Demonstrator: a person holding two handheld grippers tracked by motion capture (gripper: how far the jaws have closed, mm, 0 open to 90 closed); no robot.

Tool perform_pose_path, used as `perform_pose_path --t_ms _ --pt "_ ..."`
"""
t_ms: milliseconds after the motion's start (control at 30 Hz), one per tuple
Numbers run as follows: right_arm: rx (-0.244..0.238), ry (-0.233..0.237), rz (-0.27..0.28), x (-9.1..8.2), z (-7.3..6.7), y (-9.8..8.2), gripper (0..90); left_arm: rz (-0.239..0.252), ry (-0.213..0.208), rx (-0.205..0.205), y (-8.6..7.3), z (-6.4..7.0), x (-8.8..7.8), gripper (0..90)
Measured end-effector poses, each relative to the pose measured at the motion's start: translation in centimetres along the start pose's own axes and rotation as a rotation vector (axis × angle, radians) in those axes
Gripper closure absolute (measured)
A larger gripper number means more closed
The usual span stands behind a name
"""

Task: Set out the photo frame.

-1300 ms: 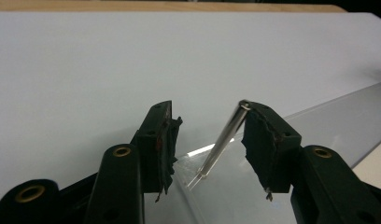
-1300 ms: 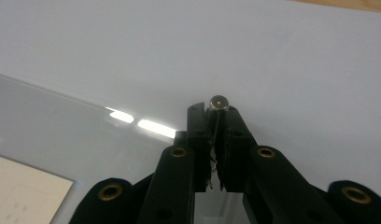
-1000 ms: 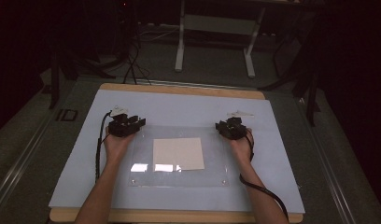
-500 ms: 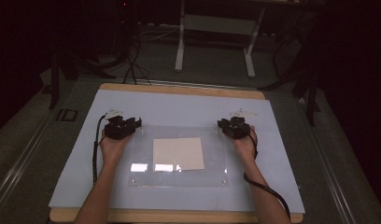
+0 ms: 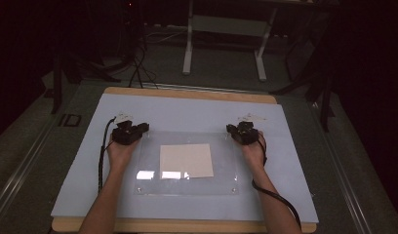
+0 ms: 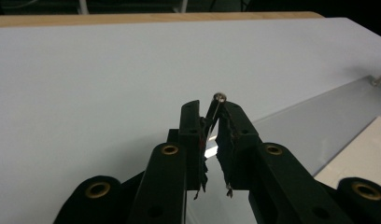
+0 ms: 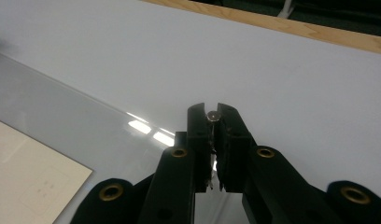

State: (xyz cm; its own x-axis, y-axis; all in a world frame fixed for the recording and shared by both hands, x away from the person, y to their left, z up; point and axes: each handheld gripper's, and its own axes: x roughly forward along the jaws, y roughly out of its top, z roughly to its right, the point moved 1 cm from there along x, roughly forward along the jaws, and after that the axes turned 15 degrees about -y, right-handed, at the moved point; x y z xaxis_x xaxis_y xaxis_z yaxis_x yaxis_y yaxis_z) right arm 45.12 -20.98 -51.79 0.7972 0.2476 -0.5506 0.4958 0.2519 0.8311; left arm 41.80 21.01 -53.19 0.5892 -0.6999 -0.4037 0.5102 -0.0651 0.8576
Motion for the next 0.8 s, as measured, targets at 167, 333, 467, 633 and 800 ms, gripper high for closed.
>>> perform_pose_path --t_ms 167,333,467,633,800 --pt "0.009 -0.003 -0.003 -0.51 0.08 -0.09 85.0 0.003 -0.002 0.005 0.32 0.16 0.34 81.4" --pt "0.032 0.005 -0.002 -0.59 0.28 -0.45 84.8 0.001 -0.012 0.000 0.41 0.11 0.51 81.7" --pt "0.032 0.014 0.000 -0.50 0.39 -0.49 84.6 -0.001 -0.017 -0.011 0.45 0.00 0.52 81.7" --pt "0.039 0.025 -0.010 -0.38 0.52 -0.39 84.6 -0.012 -0.026 -0.033 0.67 -0.20 0.58 81.7" --pt "0.053 0.029 -0.037 -0.18 0.64 -0.06 84.7 -0.021 -0.031 -0.067 0.99 -0.50 0.76 81.8"
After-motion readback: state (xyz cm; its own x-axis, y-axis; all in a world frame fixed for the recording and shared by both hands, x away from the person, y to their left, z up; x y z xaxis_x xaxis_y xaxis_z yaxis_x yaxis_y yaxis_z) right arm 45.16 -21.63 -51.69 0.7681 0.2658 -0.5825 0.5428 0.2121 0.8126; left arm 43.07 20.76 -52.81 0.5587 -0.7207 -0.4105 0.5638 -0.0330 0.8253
